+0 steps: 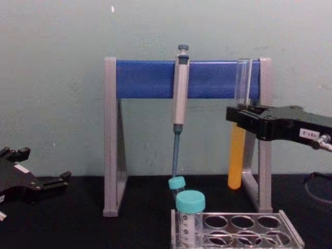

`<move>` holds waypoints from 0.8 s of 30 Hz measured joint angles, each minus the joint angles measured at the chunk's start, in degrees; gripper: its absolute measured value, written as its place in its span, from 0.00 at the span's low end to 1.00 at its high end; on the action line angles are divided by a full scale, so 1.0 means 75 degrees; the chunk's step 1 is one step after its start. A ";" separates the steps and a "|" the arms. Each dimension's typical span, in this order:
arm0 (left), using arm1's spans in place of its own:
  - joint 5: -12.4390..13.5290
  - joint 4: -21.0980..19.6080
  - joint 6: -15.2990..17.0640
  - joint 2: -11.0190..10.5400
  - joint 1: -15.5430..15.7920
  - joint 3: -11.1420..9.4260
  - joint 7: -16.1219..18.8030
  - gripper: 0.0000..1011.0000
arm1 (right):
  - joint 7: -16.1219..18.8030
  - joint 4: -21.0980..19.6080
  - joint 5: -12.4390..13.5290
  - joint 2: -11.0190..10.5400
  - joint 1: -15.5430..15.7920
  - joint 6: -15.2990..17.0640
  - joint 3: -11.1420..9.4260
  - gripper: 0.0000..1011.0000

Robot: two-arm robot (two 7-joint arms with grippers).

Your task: Pick up the test tube from the test tube rack, shake it, then place it back into the test tube rack.

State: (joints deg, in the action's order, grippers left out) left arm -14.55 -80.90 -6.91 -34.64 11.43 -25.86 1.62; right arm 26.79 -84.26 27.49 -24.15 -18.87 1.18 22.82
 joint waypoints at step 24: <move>0.0000 0.0000 0.0000 0.0000 0.0000 0.0000 0.0000 0.99 | 0.0073 -0.0399 0.0104 -0.0152 0.0202 0.0055 -0.0068 0.22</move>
State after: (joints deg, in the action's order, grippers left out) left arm -14.55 -80.90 -6.91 -34.64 11.43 -25.86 1.62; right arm 27.34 -87.25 28.27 -25.29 -17.35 1.60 22.31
